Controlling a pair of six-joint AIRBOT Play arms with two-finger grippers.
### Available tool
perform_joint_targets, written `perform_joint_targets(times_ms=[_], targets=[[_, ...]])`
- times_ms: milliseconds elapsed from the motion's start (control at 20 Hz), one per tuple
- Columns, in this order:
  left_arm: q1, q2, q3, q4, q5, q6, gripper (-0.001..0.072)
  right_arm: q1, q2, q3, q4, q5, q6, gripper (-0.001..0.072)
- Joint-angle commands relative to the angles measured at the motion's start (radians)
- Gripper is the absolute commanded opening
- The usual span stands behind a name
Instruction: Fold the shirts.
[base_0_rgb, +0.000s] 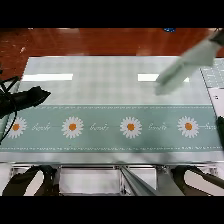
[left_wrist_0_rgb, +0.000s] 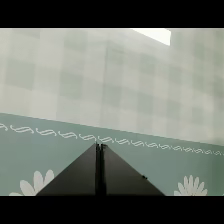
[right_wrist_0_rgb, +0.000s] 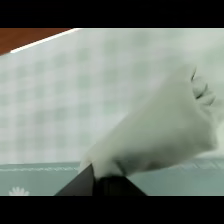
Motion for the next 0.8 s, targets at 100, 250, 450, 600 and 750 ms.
perform_joint_targets(times_ms=[100,250,450,600,750], targets=[[-0.001,0.0,0.0,0.0,0.016,0.0,0.0018,-0.286,0.296,-0.415,-0.244,0.095,-0.04,0.002],[-0.001,0.0,0.0,0.0,0.032,0.0,0.0018,-0.496,0.419,-0.652,-0.364,0.134,-0.083,0.0021],[-0.009,0.0,0.0,0.0,0.037,0.0,0.0018,-0.749,0.513,-0.907,-0.557,0.137,-0.099,0.0021],[-0.023,0.0,0.0,0.0,0.037,0.0,0.0018,-0.839,0.535,-1.059,-0.669,0.109,-0.072,0.0024],[-0.025,0.0,0.0,0.001,0.038,0.001,0.0018,-0.838,0.534,-1.157,-0.783,0.048,-0.042,0.0415]])
